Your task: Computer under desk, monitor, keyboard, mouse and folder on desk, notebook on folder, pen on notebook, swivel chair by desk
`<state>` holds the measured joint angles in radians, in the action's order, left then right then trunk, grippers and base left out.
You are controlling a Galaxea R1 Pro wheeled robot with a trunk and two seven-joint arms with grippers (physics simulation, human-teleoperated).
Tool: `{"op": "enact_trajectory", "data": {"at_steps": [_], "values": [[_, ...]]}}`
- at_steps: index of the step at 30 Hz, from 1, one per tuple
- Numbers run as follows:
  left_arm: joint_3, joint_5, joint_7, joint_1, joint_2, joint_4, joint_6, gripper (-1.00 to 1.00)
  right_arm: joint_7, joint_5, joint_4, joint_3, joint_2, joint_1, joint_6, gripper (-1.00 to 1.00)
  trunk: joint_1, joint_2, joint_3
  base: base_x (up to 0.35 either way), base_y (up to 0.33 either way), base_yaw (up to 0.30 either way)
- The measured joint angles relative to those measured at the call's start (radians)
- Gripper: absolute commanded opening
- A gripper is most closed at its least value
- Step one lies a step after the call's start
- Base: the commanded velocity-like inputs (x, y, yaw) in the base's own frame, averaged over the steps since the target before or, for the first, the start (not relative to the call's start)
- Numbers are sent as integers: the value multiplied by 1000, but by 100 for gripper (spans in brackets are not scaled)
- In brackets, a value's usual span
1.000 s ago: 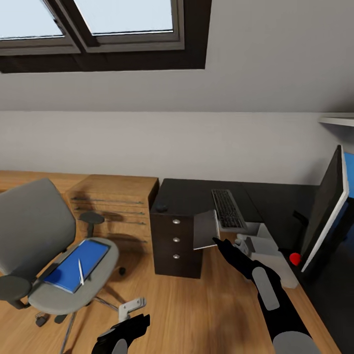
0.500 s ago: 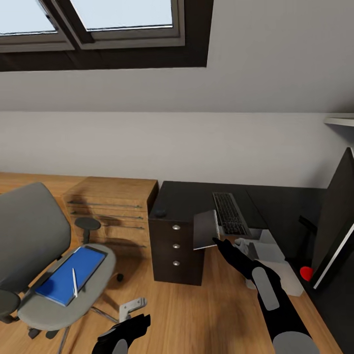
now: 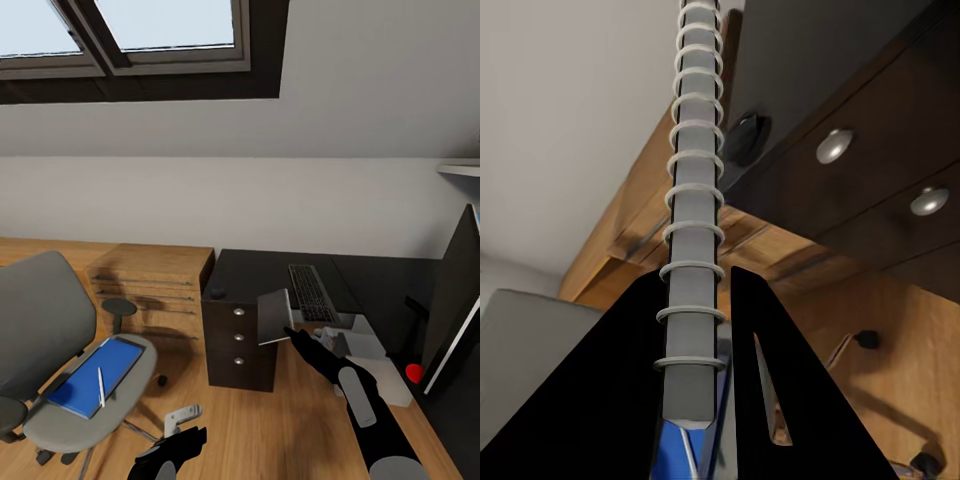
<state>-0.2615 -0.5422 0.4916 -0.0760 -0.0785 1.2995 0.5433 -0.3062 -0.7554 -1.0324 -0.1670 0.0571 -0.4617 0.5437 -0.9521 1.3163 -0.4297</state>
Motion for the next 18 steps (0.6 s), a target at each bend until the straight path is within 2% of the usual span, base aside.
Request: {"op": "enact_trajectory", "data": {"at_steps": [5, 11, 14, 18], "values": [[-1, 0, 0, 0, 0, 0, 0, 100, 0, 0, 0, 3, 0, 1, 0, -100, 0, 0, 5, 64, 28, 0], [-4, 0, 0, 0, 0, 0, -2, 100, 0, 1, 0, 5, 0, 1, 0, -100, 0, 0, 7, 244, 112, 0], [-8, -1, 0, 0, 0, 0, -28, 100, 0, 1, 2, 5, -1, 1, -1, -100, 1, 0, 7, 278, 119, 0], [-8, -1, 0, 0, 0, 0, -39, 100, 1, -1, 4, 6, 1, 1, -2, -100, 0, 0, 7, 122, 41, 0]]}}
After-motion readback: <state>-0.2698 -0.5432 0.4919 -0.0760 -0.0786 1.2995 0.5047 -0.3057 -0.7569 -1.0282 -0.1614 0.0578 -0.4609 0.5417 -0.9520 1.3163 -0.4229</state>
